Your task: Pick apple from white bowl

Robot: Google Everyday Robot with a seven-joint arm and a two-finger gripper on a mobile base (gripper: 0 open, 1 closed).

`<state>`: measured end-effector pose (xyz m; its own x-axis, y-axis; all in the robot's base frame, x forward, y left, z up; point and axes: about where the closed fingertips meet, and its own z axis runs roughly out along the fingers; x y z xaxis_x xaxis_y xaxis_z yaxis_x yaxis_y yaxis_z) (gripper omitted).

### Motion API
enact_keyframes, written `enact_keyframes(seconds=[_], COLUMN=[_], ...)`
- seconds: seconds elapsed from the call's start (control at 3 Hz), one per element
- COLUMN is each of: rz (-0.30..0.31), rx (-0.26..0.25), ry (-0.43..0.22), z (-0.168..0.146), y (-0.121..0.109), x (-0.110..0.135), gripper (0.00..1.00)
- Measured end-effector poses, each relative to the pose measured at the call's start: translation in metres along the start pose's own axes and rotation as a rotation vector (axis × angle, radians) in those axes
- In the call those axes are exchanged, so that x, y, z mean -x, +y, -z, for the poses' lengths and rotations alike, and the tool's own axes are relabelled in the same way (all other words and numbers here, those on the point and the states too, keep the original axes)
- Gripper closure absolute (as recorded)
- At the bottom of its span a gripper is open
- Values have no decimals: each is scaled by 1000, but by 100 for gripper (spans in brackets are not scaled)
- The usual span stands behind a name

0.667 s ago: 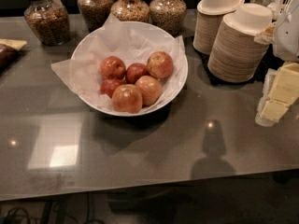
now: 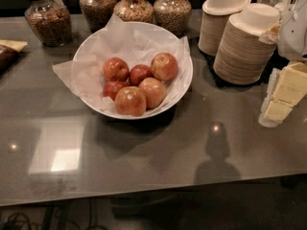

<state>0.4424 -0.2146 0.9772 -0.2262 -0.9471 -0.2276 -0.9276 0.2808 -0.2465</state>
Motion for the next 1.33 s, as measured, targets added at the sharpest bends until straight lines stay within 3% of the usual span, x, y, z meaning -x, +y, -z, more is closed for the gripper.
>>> enact_keyframes(seconds=[0.33, 0.67, 1.0, 1.33], rz=[-6, 51, 49, 90], rx=[-4, -26, -31, -36], ry=[-78, -131, -133, -242], z=[-4, -2, -3, -4], y=[-16, -27, -28, -31], x=[25, 65, 66, 101], gripper=[0, 0, 0, 0])
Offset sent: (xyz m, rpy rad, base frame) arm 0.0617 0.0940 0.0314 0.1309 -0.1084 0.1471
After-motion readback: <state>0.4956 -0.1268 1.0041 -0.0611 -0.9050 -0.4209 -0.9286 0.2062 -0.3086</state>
